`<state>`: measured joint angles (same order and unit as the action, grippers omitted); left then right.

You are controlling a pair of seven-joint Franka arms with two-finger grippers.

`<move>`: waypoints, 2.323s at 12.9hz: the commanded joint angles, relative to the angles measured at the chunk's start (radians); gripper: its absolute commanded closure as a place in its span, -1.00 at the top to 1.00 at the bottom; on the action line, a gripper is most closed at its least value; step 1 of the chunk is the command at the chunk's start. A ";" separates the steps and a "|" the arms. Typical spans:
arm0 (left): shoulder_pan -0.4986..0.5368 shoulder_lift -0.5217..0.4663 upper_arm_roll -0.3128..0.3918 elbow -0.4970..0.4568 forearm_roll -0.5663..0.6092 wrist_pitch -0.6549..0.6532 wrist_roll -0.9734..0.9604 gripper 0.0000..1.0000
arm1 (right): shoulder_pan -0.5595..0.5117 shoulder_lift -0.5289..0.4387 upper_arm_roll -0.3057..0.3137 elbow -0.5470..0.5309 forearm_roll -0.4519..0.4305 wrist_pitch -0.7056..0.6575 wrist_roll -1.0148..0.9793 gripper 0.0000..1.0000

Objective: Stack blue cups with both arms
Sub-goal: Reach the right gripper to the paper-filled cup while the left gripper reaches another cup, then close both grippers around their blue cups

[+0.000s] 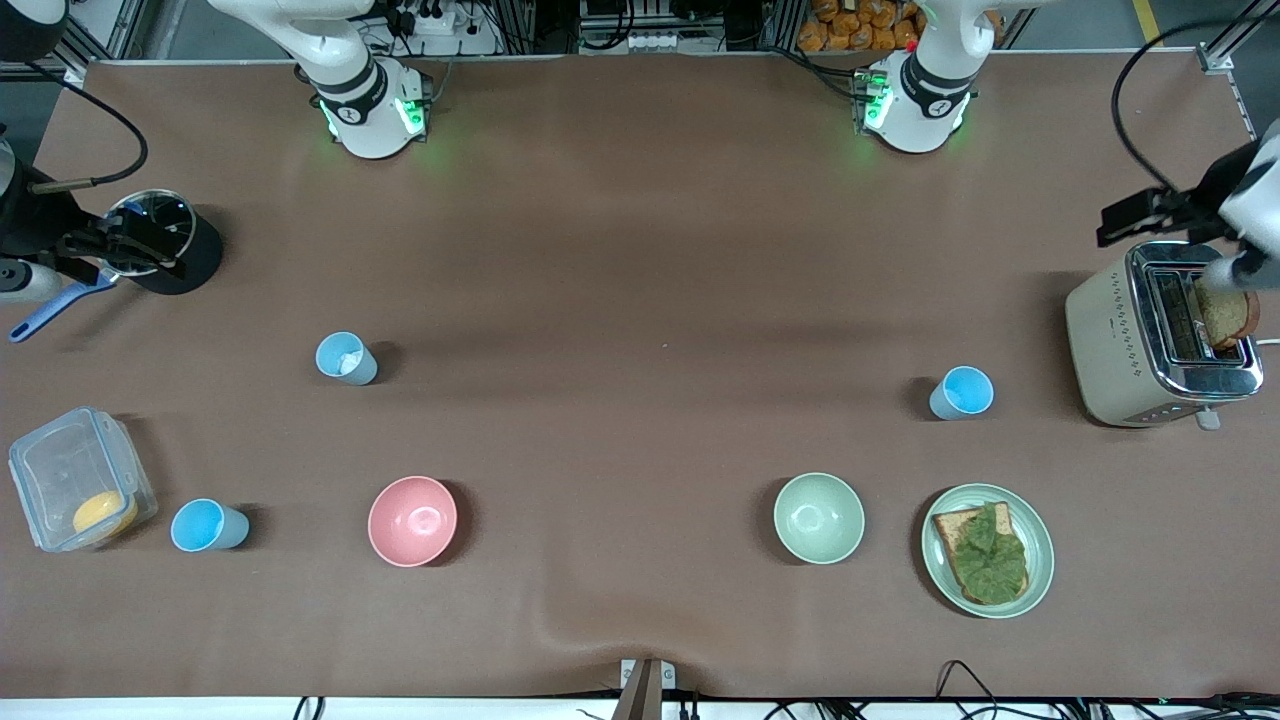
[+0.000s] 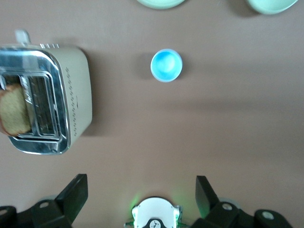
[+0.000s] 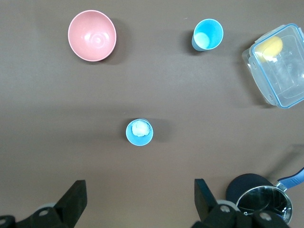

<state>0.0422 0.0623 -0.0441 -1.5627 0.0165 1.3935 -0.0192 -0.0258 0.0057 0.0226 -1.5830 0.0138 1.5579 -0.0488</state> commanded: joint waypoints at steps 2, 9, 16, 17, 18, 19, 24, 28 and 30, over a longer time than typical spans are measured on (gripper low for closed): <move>0.059 -0.027 -0.002 -0.196 -0.029 0.172 0.018 1.00 | 0.007 -0.019 -0.004 -0.012 -0.018 -0.005 0.003 1.00; 0.058 0.031 -0.005 -0.502 -0.027 0.628 -0.018 1.00 | 0.119 0.085 -0.003 -0.025 -0.020 -0.114 0.029 1.00; 0.022 0.207 -0.011 -0.461 -0.015 0.739 -0.016 1.00 | 0.265 0.240 -0.004 -0.161 -0.132 0.241 0.231 1.00; 0.021 0.223 -0.011 -0.453 -0.013 0.739 -0.016 1.00 | 0.259 0.241 -0.004 -0.208 -0.146 0.298 0.231 1.00; 0.022 0.238 -0.011 -0.445 -0.012 0.743 -0.016 1.00 | 0.251 0.240 -0.007 -0.265 -0.152 0.351 0.231 1.00; 0.022 0.252 -0.011 -0.438 -0.013 0.745 -0.016 1.00 | 0.247 0.235 -0.010 -0.334 -0.153 0.426 0.231 1.00; 0.038 0.332 -0.002 -0.378 -0.009 0.745 -0.019 1.00 | 0.221 0.228 -0.013 -0.613 -0.153 0.771 0.234 1.00; 0.065 0.376 -0.002 -0.353 -0.010 0.745 -0.019 1.00 | 0.201 0.237 -0.013 -0.675 -0.155 0.872 0.233 1.00; 0.065 0.404 -0.002 -0.336 -0.012 0.745 -0.024 1.00 | 0.202 0.246 -0.013 -0.684 -0.155 0.874 0.233 1.00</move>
<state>0.1075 0.4329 -0.0419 -1.9322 0.0063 2.1389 -0.0274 0.1892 0.2730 -0.0016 -2.2411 -0.1214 2.4238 0.1703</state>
